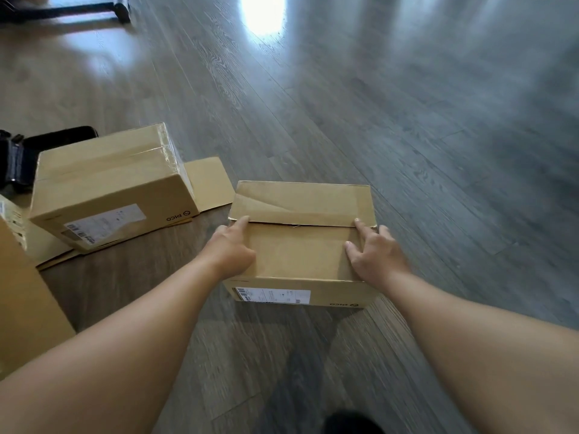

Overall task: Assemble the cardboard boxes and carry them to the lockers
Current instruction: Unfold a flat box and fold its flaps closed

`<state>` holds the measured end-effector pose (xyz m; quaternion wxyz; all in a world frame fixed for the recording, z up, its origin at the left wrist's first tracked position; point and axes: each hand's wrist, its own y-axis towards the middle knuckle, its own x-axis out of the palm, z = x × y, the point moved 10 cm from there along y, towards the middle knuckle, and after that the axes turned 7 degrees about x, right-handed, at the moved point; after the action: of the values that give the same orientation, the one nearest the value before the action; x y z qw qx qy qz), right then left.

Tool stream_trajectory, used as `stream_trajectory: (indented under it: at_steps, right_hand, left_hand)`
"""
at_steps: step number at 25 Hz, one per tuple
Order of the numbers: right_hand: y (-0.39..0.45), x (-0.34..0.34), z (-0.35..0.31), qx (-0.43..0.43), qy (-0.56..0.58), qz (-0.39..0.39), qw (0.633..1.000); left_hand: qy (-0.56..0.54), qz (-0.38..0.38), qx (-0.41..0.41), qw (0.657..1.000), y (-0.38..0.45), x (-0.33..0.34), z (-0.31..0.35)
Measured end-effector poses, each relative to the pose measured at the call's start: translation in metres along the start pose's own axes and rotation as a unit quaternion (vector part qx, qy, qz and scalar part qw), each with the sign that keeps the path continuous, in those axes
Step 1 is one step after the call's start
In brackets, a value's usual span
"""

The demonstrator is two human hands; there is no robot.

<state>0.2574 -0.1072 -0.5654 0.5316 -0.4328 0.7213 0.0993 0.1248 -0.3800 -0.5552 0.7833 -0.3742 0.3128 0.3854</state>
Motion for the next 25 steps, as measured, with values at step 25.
stream_trajectory:
  at_steps: [25]
  right_hand:
    - [-0.116,-0.069,-0.322,-0.244,-0.044,-0.058,0.967]
  left_hand:
    - [-0.064,0.196,-0.237,0.949,-0.193,-0.24,-0.091]
